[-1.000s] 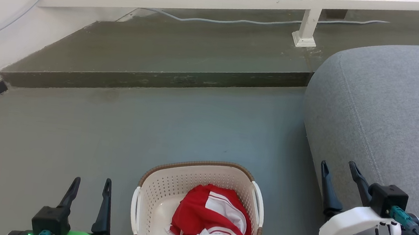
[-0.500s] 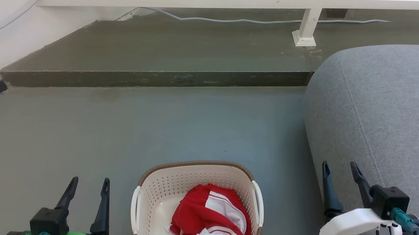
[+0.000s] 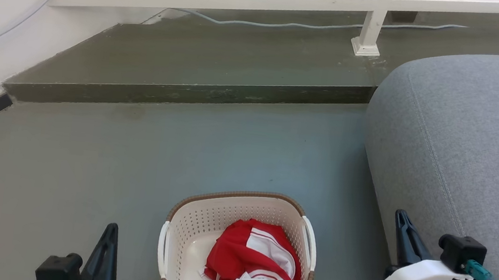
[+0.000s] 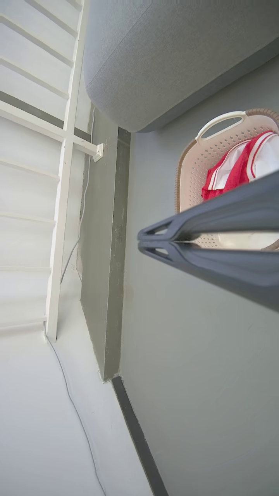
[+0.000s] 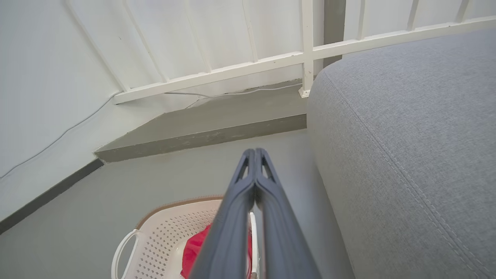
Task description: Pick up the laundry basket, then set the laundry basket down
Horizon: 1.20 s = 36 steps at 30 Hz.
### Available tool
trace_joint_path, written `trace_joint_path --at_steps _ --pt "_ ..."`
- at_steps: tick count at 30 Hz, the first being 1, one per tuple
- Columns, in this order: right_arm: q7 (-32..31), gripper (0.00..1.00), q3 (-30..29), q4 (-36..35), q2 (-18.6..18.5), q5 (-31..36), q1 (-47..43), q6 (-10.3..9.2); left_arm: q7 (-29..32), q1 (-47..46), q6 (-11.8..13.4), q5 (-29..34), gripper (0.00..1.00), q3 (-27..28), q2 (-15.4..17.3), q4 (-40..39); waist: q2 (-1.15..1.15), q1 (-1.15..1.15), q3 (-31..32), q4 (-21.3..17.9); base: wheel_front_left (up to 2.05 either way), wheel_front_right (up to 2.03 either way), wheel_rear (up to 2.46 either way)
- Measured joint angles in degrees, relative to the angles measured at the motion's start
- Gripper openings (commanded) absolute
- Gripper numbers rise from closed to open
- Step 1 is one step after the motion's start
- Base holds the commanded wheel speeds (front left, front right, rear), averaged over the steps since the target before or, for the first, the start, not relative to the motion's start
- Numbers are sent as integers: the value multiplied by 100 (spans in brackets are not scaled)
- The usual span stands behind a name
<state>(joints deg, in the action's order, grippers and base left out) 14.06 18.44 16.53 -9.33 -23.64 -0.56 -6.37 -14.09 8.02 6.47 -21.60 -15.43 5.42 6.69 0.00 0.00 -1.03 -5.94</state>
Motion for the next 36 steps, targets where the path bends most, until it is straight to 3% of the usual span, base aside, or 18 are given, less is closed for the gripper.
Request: trace_joint_path --at_steps 36 --pt "-723 0 -901 -118 205 -2752 16 480 634 -168 -403 -2947 0 586 -41 74 0 0 27 231 0 0 0"
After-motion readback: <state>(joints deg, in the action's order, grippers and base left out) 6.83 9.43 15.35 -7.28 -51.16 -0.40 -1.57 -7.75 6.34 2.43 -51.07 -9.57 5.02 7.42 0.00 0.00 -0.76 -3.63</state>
